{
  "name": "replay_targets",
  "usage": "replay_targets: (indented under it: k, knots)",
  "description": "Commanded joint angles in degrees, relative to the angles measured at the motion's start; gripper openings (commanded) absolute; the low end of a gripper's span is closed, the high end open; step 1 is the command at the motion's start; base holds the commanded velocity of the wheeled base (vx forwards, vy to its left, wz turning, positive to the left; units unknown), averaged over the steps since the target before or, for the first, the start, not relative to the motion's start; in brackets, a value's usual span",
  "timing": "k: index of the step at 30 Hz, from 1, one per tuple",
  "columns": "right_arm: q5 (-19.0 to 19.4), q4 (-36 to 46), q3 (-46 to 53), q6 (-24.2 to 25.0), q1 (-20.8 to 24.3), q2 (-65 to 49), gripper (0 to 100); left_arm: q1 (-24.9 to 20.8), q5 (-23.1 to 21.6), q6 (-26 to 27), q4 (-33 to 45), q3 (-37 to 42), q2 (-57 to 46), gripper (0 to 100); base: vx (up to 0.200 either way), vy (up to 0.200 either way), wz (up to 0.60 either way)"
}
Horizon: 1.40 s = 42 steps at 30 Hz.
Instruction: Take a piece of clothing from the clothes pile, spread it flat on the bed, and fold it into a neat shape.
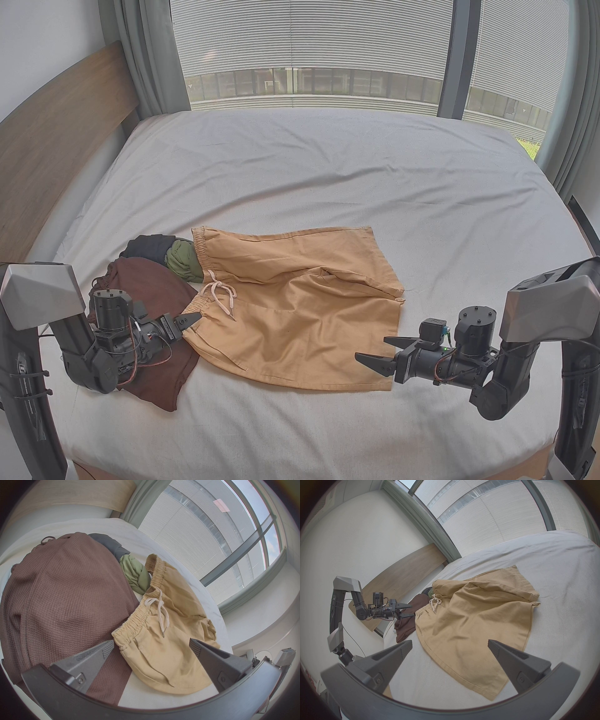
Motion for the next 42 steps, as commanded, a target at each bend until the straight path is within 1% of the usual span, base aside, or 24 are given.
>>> replay_targets:
  k: [1, 10, 27, 28, 39, 42]
  knots:
    - [0.1, 0.0, -0.1, 0.0, -0.7, 0.6, 100, 0.5, 0.0, 0.0, 0.5, -0.8, 0.7, 100, 0.0, 0.0, 0.0]
    - [0.1, 0.0, -0.8, 0.0, -0.7, 1.0, 100, 0.6, 0.2, -0.1, -0.3, -3.9, 4.4, 100, 0.0, 0.0, 0.0]
    - [0.2, -0.1, -1.2, 0.0, -1.2, 1.0, 100, 0.5, 0.2, -0.4, -0.6, -6.7, 6.5, 100, 0.0, 0.0, 0.0]
    - [0.2, -0.1, -1.2, 0.0, -1.2, 0.9, 100, 0.5, 0.3, -0.4, -0.6, -6.8, 6.6, 0, 0.0, 0.0, 0.0]
    - [0.5, 0.0, -0.5, 0.0, -2.2, 1.7, 100, 0.7, 0.3, -0.4, -0.7, -7.0, 6.6, 0, 0.0, 0.0, 0.0]
    - [1.2, 0.1, 1.0, 0.5, -2.5, 2.4, 100, 0.8, 0.2, -0.4, -0.9, -6.8, 6.6, 0, 0.0, 0.0, 0.0]
